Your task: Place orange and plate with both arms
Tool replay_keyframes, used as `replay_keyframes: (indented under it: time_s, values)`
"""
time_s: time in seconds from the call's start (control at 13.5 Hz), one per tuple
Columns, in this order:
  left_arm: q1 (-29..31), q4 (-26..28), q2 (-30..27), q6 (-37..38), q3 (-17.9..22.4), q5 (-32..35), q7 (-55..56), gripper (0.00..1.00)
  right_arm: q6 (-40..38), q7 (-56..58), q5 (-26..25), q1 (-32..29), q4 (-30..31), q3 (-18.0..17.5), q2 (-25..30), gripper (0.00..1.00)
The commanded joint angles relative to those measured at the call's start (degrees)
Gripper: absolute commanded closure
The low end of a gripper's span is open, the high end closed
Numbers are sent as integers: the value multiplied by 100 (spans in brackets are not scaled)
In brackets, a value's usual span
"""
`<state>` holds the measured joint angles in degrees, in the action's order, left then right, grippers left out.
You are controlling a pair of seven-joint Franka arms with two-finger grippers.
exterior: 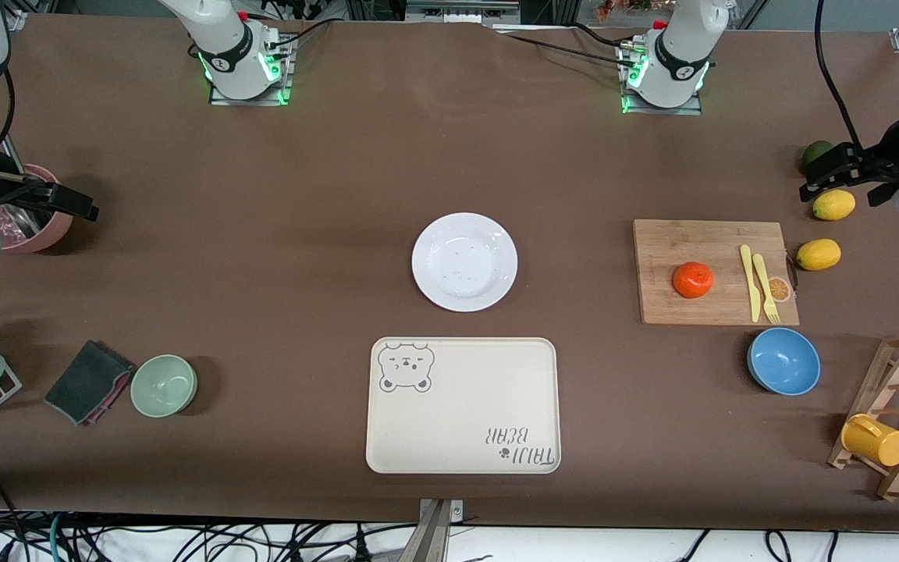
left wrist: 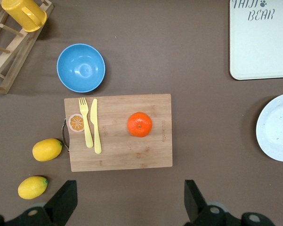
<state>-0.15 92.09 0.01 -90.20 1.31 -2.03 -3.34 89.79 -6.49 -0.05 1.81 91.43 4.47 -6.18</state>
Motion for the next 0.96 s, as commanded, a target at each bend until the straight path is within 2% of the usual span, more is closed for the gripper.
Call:
replay_keyframes:
  time_s: [0.0,0.89]
  values:
    - [41,-157,78,90,-8,-114,35,0,-59,-28,76,-5,15,-16,73,0]
    - [41,-156,95,336,9,-114,35,0,-59,-19,75,-5,15,-16,73,0]
